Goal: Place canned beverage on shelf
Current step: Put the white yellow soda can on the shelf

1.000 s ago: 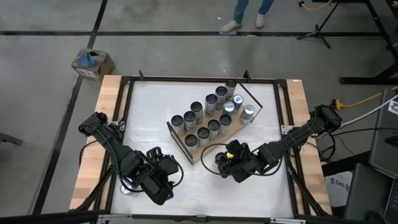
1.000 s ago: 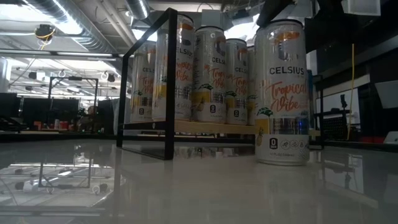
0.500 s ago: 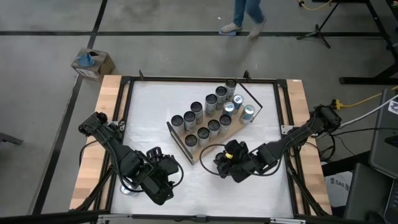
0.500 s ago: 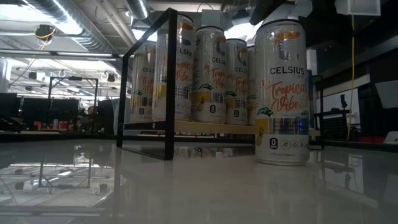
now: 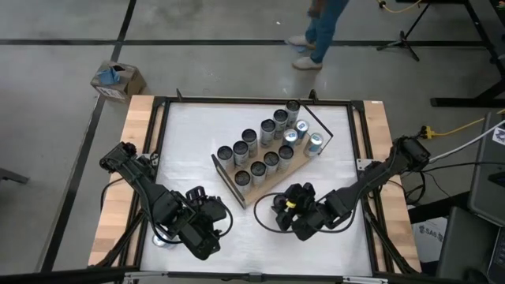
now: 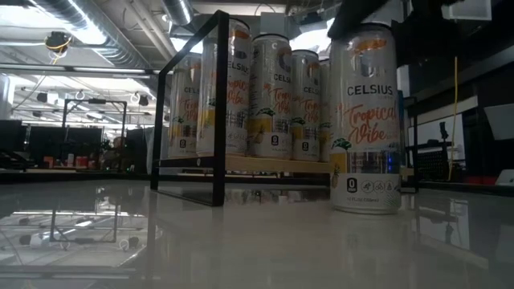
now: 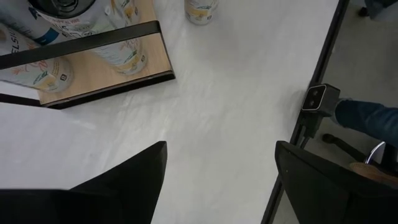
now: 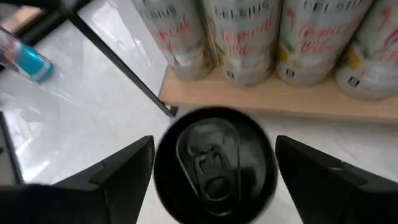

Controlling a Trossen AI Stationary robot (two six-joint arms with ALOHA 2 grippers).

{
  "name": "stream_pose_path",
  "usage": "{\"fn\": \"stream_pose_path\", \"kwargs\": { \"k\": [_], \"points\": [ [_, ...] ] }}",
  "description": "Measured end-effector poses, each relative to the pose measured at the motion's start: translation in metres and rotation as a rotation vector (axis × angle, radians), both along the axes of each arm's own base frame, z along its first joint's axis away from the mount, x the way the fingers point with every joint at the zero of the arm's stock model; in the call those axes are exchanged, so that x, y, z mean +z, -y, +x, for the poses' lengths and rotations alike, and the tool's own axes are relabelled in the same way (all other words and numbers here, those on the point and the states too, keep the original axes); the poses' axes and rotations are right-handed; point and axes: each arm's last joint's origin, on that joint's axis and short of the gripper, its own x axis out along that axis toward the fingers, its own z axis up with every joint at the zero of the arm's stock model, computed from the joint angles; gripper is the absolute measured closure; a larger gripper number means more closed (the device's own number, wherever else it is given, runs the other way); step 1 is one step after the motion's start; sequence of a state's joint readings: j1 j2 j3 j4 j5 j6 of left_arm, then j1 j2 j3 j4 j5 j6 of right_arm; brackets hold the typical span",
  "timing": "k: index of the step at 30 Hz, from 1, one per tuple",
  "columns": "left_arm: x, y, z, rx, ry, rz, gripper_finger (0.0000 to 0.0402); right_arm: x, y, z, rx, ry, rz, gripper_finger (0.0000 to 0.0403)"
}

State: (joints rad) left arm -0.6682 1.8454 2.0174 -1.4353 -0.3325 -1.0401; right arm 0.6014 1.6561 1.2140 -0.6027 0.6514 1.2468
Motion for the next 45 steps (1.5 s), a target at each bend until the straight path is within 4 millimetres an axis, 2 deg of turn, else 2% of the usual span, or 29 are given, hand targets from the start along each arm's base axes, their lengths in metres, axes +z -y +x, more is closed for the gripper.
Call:
{"fn": "stream_pose_path", "kwargs": {
  "k": [11,32,35,42,45],
  "points": [
    [0.000,0.000,0.000,0.000,0.003,-0.003,0.0113,-0.026,-0.005,0.008,-0.009,-0.058,-0.063,0.0079],
    [0.000,0.000,0.001,0.000,0.006,-0.005,0.0113,-0.029,-0.008,0.009,0.024,-0.091,-0.006,0.0080],
    [0.000,0.000,0.001,0.000,0.006,-0.005,0.0113,-0.029,-0.007,0.008,0.025,-0.097,-0.010,0.0094],
    [0.000,0.000,0.001,0.005,0.021,0.013,0.0113,-0.029,-0.008,0.009,0.133,-0.135,-0.082,0.0163],
    [0.001,-0.001,0.002,0.023,0.058,0.057,0.0113,-0.028,-0.010,0.009,0.218,-0.164,-0.113,0.0166]
  ]
}}
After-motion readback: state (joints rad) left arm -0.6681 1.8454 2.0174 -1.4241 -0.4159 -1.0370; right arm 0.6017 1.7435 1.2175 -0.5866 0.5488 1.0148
